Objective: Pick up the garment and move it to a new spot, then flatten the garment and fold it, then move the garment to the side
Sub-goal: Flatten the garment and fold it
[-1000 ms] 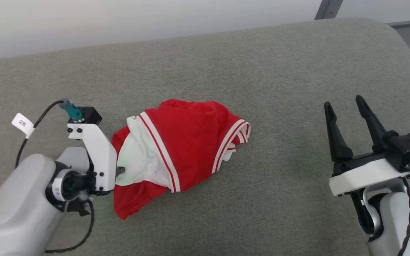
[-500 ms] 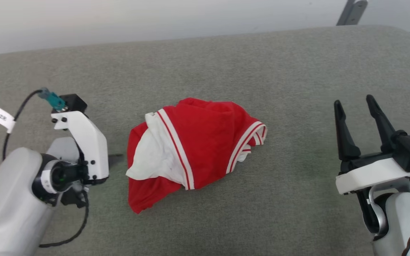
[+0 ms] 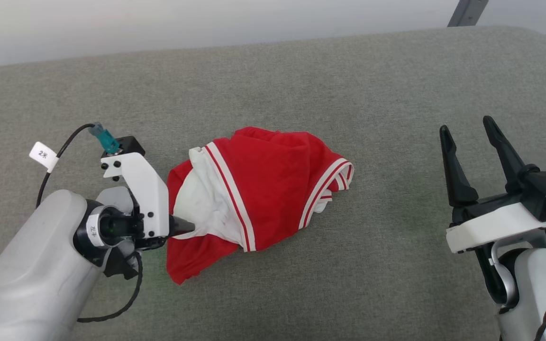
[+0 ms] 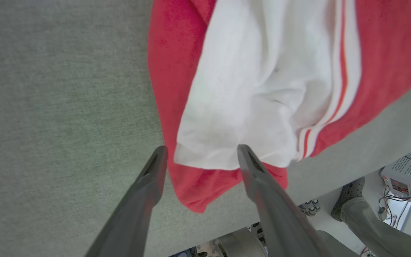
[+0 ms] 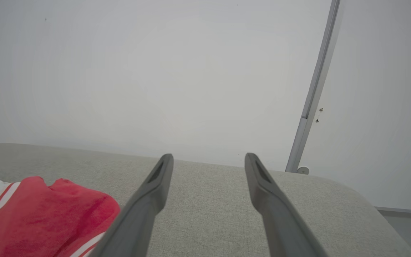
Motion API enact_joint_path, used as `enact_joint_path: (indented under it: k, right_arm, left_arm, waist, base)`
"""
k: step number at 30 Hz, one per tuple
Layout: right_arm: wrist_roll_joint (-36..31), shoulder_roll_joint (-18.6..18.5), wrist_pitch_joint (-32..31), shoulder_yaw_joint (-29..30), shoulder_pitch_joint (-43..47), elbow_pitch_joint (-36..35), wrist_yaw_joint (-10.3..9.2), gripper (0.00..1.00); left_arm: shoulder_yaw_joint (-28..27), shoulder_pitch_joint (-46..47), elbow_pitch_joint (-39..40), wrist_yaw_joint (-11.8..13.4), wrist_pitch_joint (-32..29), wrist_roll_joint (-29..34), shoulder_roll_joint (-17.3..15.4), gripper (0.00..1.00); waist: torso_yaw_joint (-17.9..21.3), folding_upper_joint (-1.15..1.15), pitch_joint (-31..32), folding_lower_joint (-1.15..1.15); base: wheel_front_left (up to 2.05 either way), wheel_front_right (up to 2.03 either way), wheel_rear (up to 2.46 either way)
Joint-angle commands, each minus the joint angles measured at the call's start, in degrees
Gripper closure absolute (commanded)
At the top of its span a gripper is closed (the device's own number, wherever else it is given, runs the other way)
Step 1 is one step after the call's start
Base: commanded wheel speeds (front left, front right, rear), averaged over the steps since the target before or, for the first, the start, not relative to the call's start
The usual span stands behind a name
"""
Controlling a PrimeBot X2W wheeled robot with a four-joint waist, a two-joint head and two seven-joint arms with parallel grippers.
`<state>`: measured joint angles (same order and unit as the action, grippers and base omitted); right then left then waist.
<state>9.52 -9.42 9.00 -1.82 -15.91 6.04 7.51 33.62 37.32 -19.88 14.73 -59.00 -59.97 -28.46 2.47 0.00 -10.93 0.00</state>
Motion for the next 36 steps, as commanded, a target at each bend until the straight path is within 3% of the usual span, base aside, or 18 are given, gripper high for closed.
enact_joint_path:
  k: [1, 9, 10, 11, 12, 18, 22, 29, 36]
  right_arm:
    - [-0.05, -0.01, -0.28, -0.11, -0.42, -0.16, -0.03, 0.0]
    - [-0.49, 0.08, -0.27, 0.15, 0.48, -0.5, -0.03, 0.0]
    - [-0.52, 0.06, -0.28, 0.23, 0.61, -0.54, -0.03, 0.0]
    - [-0.55, 0.06, -0.31, 0.27, 0.66, -0.58, -0.03, 0.0]
    - [-0.58, 0.05, -0.32, 0.37, 0.68, -0.61, -0.03, 0.0]
    - [-0.8, 0.25, -0.27, 0.68, 0.78, -0.89, -0.03, 0.0]
    - [-0.97, 0.32, -0.13, 0.89, 1.0, -0.98, -0.03, 0.0]
    - [-1.09, 0.37, -0.15, 1.45, 1.44, -1.35, -0.03, 0.0]
    - [-1.34, 0.63, -0.39, 1.94, 1.72, -1.81, -0.03, 0.0]
  left_arm:
    - [0.02, 0.79, -0.58, 0.23, 0.17, 0.39, 0.01, 0.0]
    - [-0.53, 1.4, -4.72, 0.1, 0.15, -0.88, 1.18, 0.0]
    - [-0.61, 1.48, -4.95, 0.02, 0.03, -1.25, 1.6, 0.35]
    - [-0.85, 1.65, -5.11, -0.05, 0.08, -1.64, 2.13, 0.83]
    - [-0.84, 1.81, -5.36, 0.15, -0.29, -1.87, 2.37, 1.0]
    - [-0.5, 2.65, -4.85, -0.93, -0.46, -2.0, 2.58, 1.0]
    - [-0.62, 3.02, -3.51, -1.48, 0.38, -0.82, 0.82, 1.0]
    - [-4.46, 0.53, 3.63, 0.27, 1.93, -0.68, -6.16, 1.0]
    - [-8.81, -5.31, 9.97, 4.14, 3.16, -1.5, -12.88, 1.0]
  waist:
    - [0.22, 0.0, -0.15, 0.0]
    - [0.73, 0.0, -0.38, 0.0]
    - [0.68, 0.0, -0.35, 0.0]
    - [0.64, 0.0, -0.35, 0.0]
    - [0.58, 0.0, -0.36, 0.0]
    - [-0.06, 0.0, -0.37, 0.0]
    - [-0.45, 0.0, -0.29, 0.0]
    - [-1.14, 0.0, -0.37, 0.0]
    - [-1.73, 0.0, -0.96, 0.0]
  base:
    - [0.0, 0.0, 0.0]
    - [0.0, 0.0, 0.0]
    - [0.0, 0.0, 0.0]
    - [0.0, 0.0, 0.0]
    - [0.0, 0.0, 0.0]
    - [0.0, 0.0, 0.0]
    - [0.0, 0.0, 0.0]
    - [0.0, 0.0, 0.0]
    - [0.0, 0.0, 0.0]
